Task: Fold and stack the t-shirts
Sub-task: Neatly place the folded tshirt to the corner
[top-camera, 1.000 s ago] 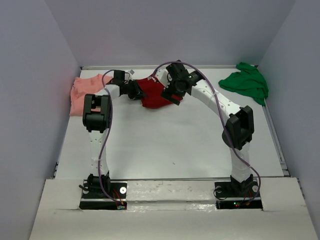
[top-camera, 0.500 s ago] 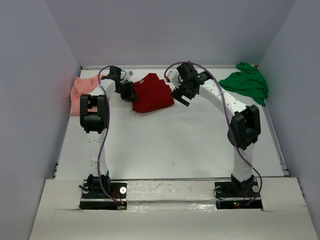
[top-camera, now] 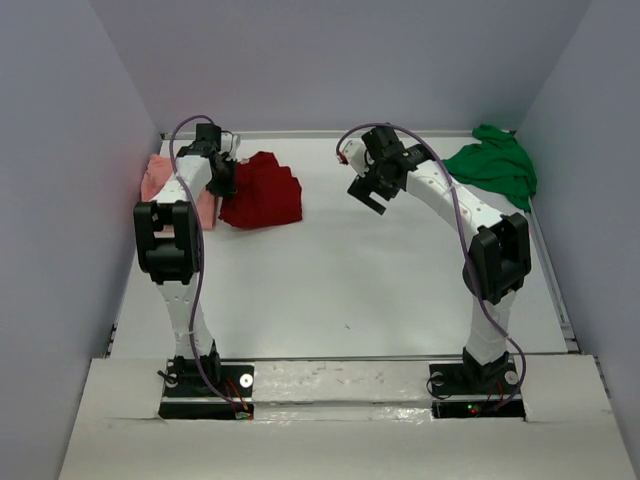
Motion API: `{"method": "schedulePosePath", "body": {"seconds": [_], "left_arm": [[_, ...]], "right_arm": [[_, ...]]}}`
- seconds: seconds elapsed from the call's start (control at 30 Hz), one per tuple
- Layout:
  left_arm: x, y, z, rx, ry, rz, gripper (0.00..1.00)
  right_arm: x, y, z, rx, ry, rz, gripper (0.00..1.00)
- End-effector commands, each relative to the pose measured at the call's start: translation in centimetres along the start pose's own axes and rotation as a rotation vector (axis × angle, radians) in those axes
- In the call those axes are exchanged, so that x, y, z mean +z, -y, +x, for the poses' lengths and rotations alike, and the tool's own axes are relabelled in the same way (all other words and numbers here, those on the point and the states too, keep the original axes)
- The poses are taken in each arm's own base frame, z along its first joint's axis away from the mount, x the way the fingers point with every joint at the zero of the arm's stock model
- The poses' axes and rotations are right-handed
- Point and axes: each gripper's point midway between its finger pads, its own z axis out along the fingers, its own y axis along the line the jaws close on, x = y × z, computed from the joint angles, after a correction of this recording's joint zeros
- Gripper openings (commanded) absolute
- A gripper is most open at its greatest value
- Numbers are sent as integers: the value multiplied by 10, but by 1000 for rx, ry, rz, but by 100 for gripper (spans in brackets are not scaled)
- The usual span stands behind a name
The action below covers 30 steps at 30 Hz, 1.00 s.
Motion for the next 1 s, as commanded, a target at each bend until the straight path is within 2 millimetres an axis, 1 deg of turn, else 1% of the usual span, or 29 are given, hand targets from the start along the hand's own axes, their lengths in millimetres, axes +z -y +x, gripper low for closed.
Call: {"method": "schedulePosePath", "body": {"seconds": [0.0,0.03,0.1,0.27,0.3,0.33,0.5,0.63,0.67,0.7,0.73,0.8,0.97], "left_arm": [[-46,-42,-23,56,91,-214,0],[-54,-45,-28,63,108,-232,0],[-62,-51,-33,73,112,-267,0],[-70,-58,-31,83,105,-310,0],[-70,-59,-27,88,94,-317,0],[-76,-59,-27,95,102,-322,0],[-91,-65,-11,128,89,-369,0],[-100,-66,-3,150,75,-383,0],[-102,-73,0,144,68,-394,0],[-103,-80,1,144,61,-403,0],[-103,-81,2,149,56,-404,0],[-99,-88,3,164,34,-408,0],[-88,-101,-5,215,13,-409,0]], "right_arm": [[-18,15,-13,37,76,44,100],[-18,14,-13,37,75,43,100],[-18,15,-12,37,74,44,100],[-17,13,-11,41,70,42,100],[-17,13,-10,39,68,42,100],[-17,16,-7,48,64,47,100],[-16,15,-7,48,68,43,100],[-14,15,-7,47,65,43,100],[-13,15,-7,45,62,41,100],[-11,14,-6,44,58,39,100],[-11,14,-6,46,58,39,100],[-10,13,-5,45,55,38,100],[-10,13,-3,41,48,41,100]]}}
